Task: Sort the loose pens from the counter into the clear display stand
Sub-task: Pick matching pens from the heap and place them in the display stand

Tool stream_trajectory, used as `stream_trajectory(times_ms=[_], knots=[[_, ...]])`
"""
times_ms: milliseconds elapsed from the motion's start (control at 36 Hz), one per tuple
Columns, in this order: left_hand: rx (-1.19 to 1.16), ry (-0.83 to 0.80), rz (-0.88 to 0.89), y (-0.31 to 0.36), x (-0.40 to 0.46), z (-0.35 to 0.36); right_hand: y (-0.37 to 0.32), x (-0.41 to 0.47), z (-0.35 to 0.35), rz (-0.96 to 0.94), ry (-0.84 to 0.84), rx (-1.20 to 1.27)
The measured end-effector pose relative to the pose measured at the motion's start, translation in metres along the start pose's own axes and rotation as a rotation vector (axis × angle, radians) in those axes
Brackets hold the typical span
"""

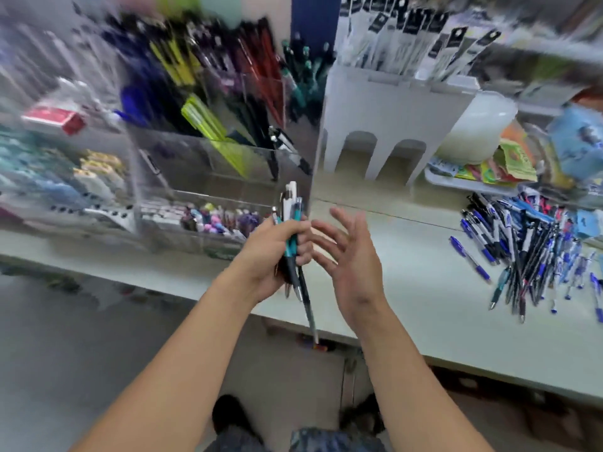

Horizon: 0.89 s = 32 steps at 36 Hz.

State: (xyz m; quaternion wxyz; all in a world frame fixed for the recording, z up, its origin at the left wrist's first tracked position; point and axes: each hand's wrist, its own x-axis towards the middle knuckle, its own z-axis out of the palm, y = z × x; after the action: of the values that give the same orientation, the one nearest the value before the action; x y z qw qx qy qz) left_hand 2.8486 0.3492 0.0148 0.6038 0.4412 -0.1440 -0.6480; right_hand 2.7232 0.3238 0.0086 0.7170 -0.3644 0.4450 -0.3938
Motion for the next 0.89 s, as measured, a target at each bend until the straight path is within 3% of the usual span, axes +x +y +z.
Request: stream_trajectory(times_ms=[83,222,417,583,722,806,889], knots=[[-0.211,0.118,0.054,0.021,-0.009,-0.034,0.033,-0.027,0.04,0.15,0.02,0.177],[-0.289,0.262,0.026,0.032,-0.025,-0.068,0.049,-0.038,0.092,0.237,0.138,0.364],[-0.375,0.328,0.099,0.047,-0.039,-0.096,0.045,-0.024,0.141,0.116,0.303,0.207],[-0.318,0.312,0.11,0.054,-0.042,-0.108,0.057,-0.026,0.153,0.005,0.16,-0.002],[0.138,0.257,0.107,0.06,-0.042,-0.121,0.043,-0.01,0.138,-0.135,-0.078,-0.532],[0.191,0.258,0.059,0.058,-0.04,-0.12,0.033,0.002,0.136,-0.04,-0.259,-0.645],[0.205,0.301,0.043,0.059,-0.033,-0.116,0.031,0.014,0.141,0.041,-0.266,-0.585]])
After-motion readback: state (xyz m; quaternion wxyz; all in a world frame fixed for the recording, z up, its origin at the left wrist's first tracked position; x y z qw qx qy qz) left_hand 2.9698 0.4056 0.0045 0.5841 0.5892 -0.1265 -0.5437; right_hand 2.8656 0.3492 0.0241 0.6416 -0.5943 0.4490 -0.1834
